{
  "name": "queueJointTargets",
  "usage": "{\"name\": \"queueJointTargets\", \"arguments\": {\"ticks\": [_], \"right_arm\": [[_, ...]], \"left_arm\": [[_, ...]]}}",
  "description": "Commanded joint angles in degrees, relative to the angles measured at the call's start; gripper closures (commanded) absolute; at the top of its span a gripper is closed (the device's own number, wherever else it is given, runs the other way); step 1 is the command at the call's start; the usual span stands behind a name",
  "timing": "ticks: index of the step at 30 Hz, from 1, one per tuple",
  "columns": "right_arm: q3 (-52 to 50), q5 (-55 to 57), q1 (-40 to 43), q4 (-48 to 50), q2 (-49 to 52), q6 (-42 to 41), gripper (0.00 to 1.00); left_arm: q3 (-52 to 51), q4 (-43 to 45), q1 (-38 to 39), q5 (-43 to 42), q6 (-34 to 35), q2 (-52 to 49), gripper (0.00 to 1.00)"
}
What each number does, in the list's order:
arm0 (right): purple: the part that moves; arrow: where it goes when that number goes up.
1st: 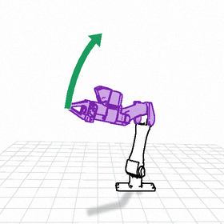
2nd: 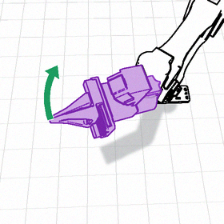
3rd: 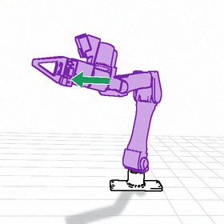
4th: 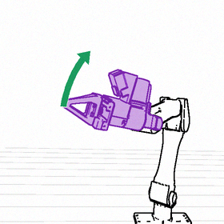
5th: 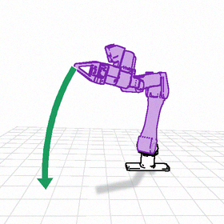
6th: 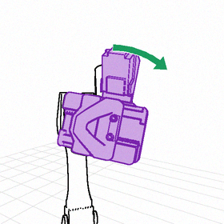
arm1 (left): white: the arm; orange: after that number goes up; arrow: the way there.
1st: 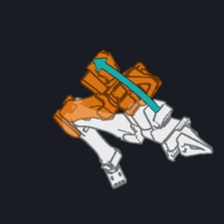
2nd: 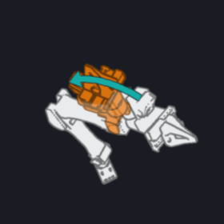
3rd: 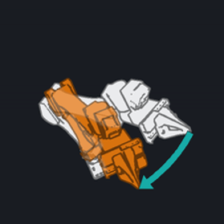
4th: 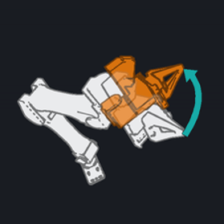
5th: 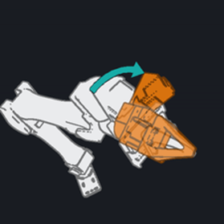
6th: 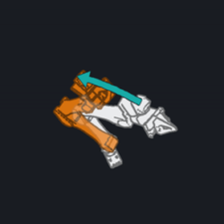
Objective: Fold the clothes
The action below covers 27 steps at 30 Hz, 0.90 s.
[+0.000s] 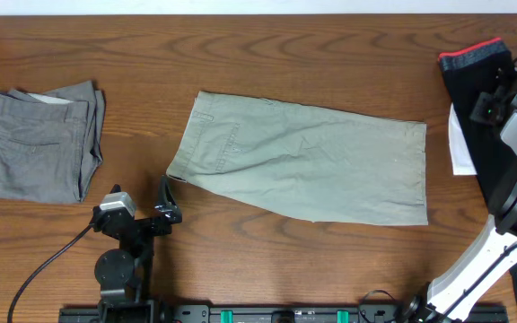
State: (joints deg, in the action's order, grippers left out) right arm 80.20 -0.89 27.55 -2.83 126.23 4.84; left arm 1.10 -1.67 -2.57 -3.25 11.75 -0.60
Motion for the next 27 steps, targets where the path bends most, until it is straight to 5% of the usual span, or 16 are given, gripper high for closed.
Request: {"name": "queueJointTargets", "arguments": {"ticks": [1, 13, 27], "right_arm": [[0.0, 6.8, 3.1, -0.7, 4.9, 1.4, 0.99], [2.6, 6.8, 8.8, -1.0, 6.8, 1.5, 0.97], [17.0, -10.1, 2.8, -23.2, -7.8, -2.5, 0.29]], "left_arm": [[-0.9, -2.1, -0.3, -0.4, -0.8, 0.4, 0.02], [-0.9, -2.1, -0.3, -0.4, -0.8, 0.3, 0.02], [-0.9, -2.1, -0.3, -0.4, -0.8, 0.3, 0.02]]}}
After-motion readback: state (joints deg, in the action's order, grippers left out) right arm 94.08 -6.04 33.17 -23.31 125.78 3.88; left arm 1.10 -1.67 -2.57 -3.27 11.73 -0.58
